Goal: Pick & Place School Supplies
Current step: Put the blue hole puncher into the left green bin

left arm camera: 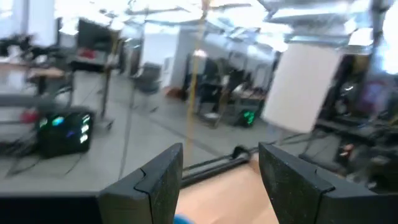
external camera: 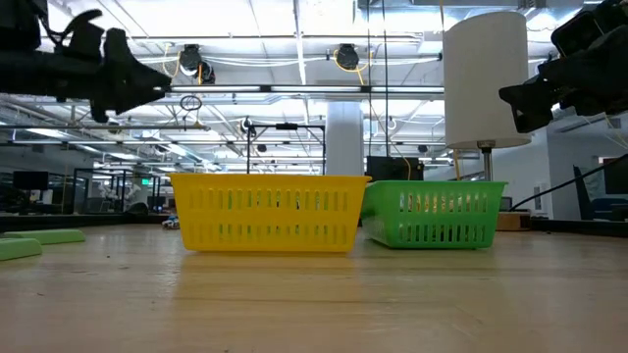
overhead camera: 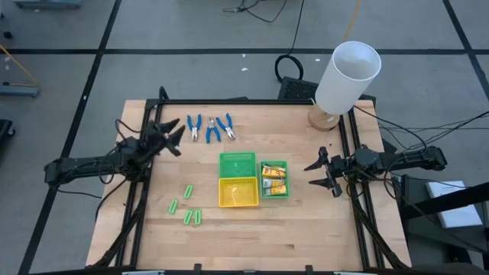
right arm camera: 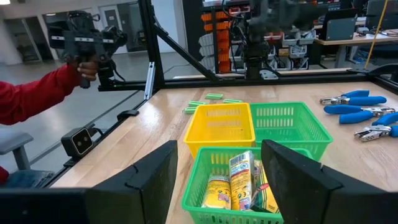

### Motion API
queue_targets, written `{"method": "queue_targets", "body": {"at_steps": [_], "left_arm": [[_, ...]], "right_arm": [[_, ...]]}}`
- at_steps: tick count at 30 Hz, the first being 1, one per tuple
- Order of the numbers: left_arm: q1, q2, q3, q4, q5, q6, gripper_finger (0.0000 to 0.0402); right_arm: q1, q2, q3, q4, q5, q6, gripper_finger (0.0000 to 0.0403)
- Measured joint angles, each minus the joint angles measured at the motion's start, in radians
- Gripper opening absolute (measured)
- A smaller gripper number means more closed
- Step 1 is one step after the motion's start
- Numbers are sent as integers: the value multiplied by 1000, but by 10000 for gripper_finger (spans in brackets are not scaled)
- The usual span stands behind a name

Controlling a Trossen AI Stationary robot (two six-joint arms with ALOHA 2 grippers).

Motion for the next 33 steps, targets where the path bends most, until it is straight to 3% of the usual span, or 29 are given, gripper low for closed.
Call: {"method": "queue_targets", "body": {"at_steps": [7, 14, 19, 26, 33], "left_arm": [[62, 135, 53, -227, -74, -214, 214], [177, 456, 277, -494, -75, -365, 220], [294, 711, 439, -693, -37, -470, 268], [439, 988, 532, -614, 75, -483, 337], [512, 1192, 603, -605, 65, -500, 339]], "right_arm": [[0, 0, 0, 0, 0, 0, 226], [0, 0, 0, 0, 0, 0, 226], [0, 0, 0, 0, 0, 0, 226], [0, 0, 0, 0, 0, 0, 226], [0, 0, 0, 0, 0, 0, 226]]}}
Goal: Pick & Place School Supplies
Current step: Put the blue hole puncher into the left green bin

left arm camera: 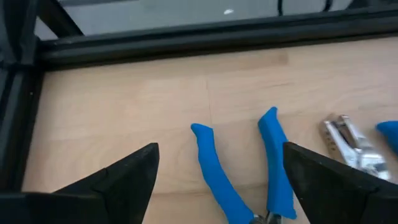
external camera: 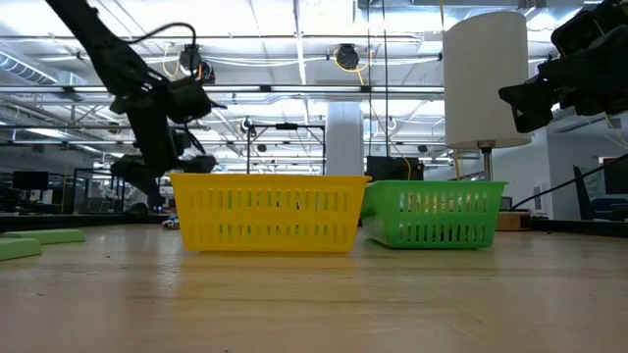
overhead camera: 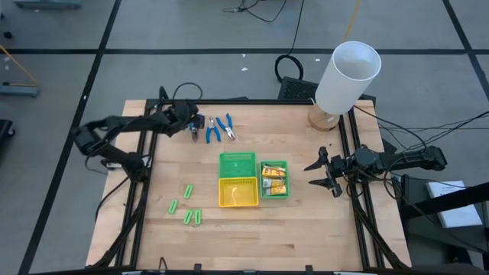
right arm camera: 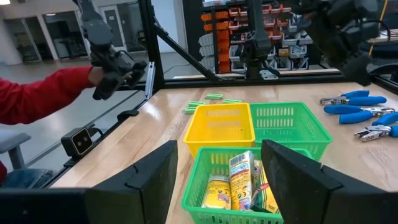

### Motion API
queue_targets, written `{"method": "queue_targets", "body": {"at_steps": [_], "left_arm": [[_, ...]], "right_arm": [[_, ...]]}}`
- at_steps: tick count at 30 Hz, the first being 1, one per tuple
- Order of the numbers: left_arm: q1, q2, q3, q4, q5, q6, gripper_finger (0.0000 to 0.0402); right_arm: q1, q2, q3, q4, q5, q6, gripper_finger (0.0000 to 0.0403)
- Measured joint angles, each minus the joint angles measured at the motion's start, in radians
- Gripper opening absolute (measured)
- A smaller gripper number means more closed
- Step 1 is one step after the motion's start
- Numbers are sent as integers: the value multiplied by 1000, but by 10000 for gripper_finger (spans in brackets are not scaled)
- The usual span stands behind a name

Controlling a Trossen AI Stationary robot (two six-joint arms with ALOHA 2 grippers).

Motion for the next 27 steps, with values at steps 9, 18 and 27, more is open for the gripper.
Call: {"method": "queue_targets", "body": {"at_steps": [9, 18, 27], "left_arm": [[12, 123, 25, -8, -30, -59, 313], [31, 201, 28, -2, -2, -115, 297], [18, 213, 29, -1, 5, -134, 265]], "right_arm": [[0, 0, 0, 0, 0, 0, 226], [0, 0, 0, 0, 0, 0, 226], [0, 0, 0, 0, 0, 0, 226]]}}
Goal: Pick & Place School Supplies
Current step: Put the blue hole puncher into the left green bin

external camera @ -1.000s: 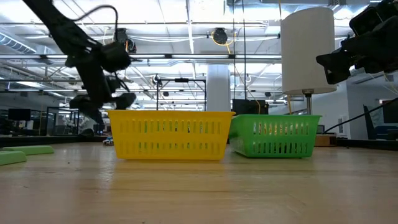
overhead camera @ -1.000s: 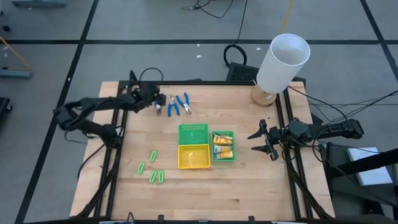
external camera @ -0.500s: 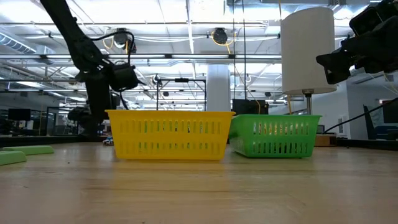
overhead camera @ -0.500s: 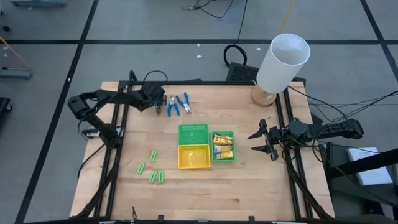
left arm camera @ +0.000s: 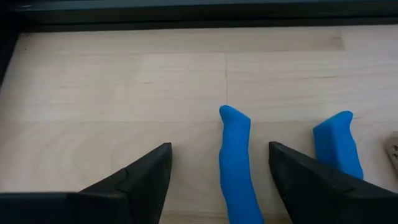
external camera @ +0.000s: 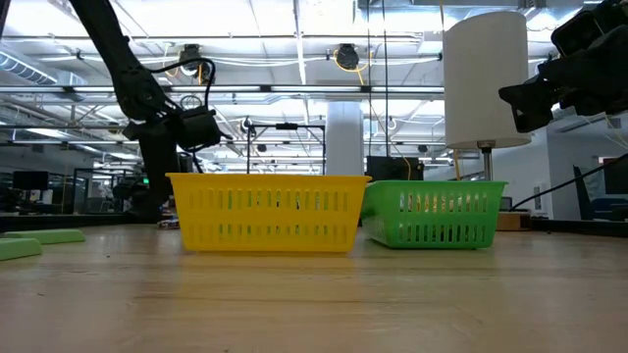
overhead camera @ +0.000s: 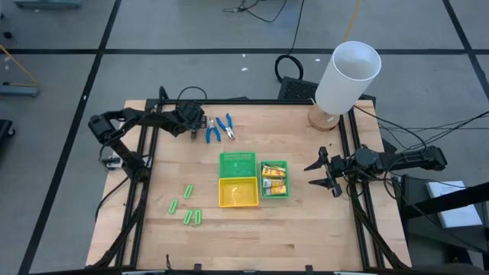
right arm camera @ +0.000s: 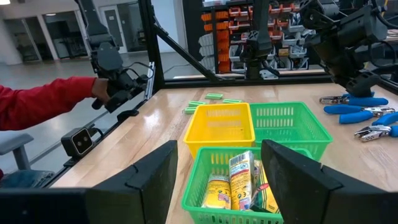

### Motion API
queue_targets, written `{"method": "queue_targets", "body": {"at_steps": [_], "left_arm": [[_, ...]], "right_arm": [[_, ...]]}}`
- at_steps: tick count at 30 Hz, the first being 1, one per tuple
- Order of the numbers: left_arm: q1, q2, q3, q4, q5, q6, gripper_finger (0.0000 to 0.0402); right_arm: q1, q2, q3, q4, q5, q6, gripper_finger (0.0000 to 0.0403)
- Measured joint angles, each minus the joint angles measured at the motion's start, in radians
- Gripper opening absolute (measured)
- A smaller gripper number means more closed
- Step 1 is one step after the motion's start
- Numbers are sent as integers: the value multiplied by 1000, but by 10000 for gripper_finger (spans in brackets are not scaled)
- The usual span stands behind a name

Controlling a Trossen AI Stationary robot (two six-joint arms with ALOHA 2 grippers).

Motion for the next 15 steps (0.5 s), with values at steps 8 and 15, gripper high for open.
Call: {"method": "queue_targets", "body": {"at_steps": [8, 15], "left_arm": [[-6, 0, -1, -4, 10, 9, 201], [-7, 2, -3, 24, -5, 103, 144]], "right_arm": [[0, 0, 0, 0, 0, 0, 226], [0, 0, 0, 0, 0, 0, 226]]}}
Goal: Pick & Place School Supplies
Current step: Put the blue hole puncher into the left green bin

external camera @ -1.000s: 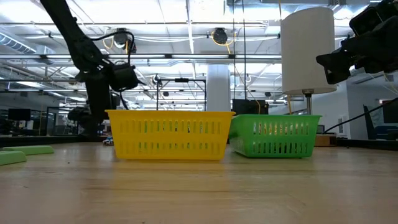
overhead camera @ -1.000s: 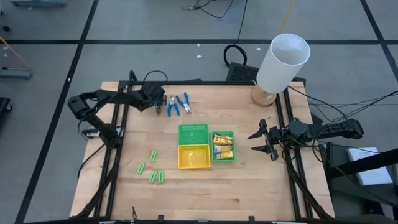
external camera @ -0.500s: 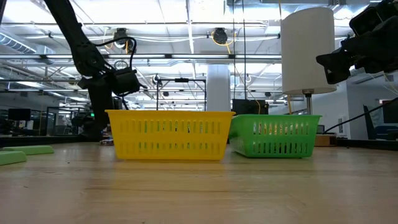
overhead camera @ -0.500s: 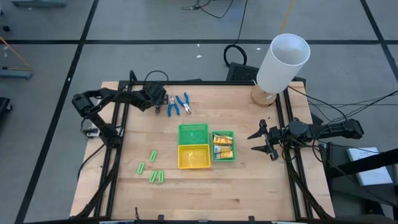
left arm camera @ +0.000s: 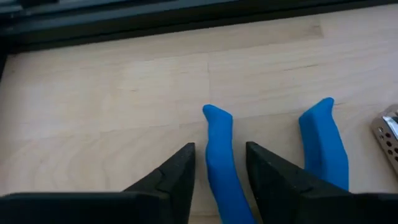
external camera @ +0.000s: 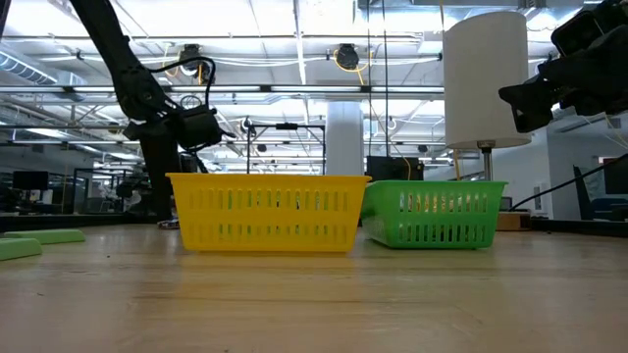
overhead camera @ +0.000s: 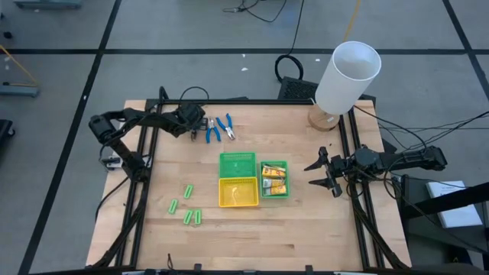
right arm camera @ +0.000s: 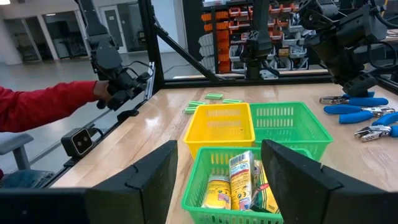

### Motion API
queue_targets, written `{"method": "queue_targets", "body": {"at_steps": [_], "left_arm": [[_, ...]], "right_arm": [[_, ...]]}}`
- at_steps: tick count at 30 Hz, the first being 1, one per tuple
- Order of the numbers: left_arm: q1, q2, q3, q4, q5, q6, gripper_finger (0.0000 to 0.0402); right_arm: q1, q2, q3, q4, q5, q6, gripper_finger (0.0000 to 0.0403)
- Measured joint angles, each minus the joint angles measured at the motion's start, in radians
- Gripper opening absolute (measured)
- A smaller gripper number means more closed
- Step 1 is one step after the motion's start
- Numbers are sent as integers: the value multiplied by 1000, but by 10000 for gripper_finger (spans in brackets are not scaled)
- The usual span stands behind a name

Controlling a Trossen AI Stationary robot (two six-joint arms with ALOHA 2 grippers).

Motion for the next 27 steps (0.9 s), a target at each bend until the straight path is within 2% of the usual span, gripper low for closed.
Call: {"method": "queue_targets", "body": {"at_steps": [4, 19, 27], "left_arm": [[-1, 1, -1, 33, -4, 34, 121], [-4, 1, -1, 42, 4, -8, 63], [-4, -26, -2, 46, 29, 6, 77]], "right_arm": [[0, 0, 0, 0, 0, 0, 226], [0, 0, 0, 0, 0, 0, 226], [0, 0, 0, 0, 0, 0, 226]]}}
